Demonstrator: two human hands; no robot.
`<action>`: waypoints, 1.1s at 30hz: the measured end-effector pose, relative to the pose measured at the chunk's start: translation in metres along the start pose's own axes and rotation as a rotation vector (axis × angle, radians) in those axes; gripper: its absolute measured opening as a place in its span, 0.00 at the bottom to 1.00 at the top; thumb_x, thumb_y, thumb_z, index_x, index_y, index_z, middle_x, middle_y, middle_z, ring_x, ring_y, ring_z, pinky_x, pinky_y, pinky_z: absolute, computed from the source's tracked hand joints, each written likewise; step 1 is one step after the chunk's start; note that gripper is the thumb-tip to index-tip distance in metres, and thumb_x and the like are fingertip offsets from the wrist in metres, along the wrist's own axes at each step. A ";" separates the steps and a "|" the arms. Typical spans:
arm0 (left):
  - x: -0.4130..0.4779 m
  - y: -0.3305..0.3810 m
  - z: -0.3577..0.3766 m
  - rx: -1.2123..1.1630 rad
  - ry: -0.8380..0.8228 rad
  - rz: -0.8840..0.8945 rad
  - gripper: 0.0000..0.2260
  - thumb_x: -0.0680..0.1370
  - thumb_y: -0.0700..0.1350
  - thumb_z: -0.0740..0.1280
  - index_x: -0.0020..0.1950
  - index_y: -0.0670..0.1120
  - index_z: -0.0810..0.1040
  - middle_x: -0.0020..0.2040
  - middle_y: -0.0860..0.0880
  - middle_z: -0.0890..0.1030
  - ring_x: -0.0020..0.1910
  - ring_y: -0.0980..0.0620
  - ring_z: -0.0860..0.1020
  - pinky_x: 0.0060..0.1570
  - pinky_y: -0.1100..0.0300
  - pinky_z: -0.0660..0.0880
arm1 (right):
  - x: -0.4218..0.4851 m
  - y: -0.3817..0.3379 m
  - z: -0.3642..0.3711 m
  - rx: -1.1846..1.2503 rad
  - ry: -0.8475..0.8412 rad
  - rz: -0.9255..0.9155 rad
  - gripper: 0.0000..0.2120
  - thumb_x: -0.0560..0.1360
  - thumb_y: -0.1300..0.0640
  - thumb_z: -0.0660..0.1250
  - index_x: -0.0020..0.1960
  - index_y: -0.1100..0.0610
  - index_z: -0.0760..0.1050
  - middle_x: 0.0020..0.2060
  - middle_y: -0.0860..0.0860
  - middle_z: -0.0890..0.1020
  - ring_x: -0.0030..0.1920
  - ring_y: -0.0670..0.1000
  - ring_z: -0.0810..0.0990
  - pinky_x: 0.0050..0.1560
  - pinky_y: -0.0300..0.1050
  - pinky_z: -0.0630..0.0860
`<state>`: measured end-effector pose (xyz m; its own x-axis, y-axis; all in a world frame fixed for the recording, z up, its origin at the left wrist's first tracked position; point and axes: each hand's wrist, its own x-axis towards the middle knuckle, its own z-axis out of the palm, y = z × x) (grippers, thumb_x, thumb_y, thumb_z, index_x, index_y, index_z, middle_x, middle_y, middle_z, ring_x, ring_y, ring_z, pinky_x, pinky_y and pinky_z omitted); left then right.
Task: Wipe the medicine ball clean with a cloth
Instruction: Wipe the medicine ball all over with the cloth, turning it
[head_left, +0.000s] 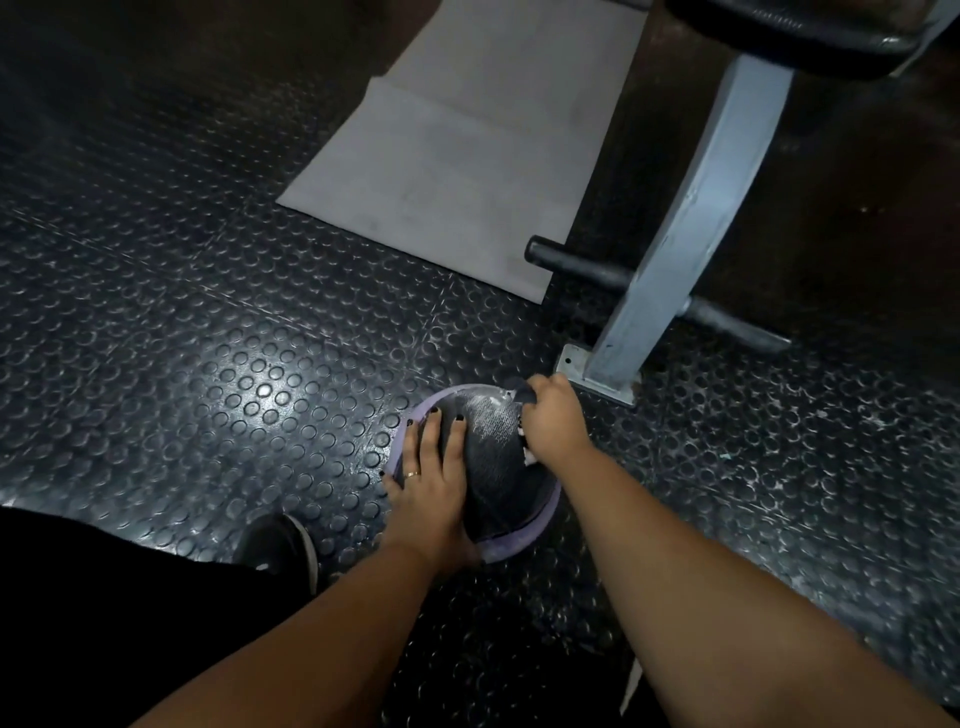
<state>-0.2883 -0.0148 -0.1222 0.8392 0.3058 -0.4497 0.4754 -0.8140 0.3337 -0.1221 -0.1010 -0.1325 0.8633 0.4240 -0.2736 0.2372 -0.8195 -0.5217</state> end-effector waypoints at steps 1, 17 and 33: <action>-0.002 0.000 0.002 -0.013 0.001 0.011 0.67 0.61 0.66 0.78 0.75 0.52 0.25 0.77 0.48 0.28 0.77 0.42 0.30 0.72 0.28 0.51 | 0.007 0.003 0.001 -0.002 -0.030 0.024 0.17 0.75 0.69 0.57 0.63 0.66 0.73 0.56 0.62 0.71 0.57 0.61 0.72 0.57 0.47 0.71; 0.001 -0.017 -0.012 0.026 -0.027 0.041 0.70 0.63 0.58 0.81 0.73 0.55 0.20 0.76 0.53 0.26 0.79 0.44 0.32 0.74 0.31 0.53 | -0.095 -0.013 -0.026 0.706 0.116 0.247 0.11 0.78 0.64 0.61 0.57 0.56 0.77 0.49 0.53 0.80 0.48 0.52 0.79 0.42 0.36 0.74; 0.008 0.015 -0.011 -0.517 0.115 -0.347 0.64 0.61 0.72 0.75 0.81 0.46 0.39 0.81 0.46 0.43 0.80 0.39 0.44 0.72 0.29 0.55 | -0.099 0.006 -0.078 1.561 -0.105 0.642 0.12 0.70 0.69 0.56 0.46 0.65 0.77 0.41 0.60 0.81 0.39 0.58 0.80 0.46 0.53 0.80</action>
<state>-0.2710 -0.0192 -0.1114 0.6224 0.5838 -0.5213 0.7672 -0.3231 0.5542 -0.1718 -0.1776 -0.0455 0.5921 0.2731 -0.7582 -0.8047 0.2510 -0.5380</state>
